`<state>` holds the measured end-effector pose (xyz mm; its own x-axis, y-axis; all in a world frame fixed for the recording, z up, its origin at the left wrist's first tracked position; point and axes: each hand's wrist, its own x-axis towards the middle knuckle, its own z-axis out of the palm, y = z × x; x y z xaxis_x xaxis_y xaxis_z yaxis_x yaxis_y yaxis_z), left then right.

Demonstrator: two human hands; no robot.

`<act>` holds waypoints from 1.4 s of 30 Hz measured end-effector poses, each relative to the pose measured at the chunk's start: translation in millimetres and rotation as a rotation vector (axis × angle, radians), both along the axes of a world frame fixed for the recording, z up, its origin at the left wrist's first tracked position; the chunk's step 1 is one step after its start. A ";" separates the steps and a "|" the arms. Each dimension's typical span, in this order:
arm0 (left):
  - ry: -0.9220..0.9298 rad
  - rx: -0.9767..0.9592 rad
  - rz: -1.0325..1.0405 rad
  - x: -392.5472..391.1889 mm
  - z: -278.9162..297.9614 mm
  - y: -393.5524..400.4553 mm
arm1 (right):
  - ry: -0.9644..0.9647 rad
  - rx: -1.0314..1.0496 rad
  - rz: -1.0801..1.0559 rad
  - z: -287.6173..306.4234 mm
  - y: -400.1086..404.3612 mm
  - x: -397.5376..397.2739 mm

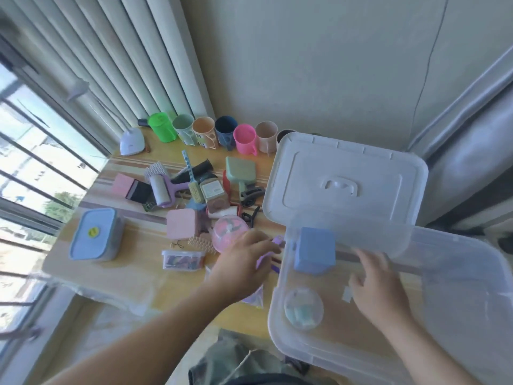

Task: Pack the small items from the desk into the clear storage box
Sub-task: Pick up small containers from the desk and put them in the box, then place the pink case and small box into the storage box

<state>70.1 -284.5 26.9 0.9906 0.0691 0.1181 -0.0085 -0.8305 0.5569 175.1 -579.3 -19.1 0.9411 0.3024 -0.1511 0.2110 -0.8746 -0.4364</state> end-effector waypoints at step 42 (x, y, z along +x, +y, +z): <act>0.567 0.336 -0.024 8.6 -121.0 288.5 | 0.300 0.156 -0.012 35.8 278.0 -68.4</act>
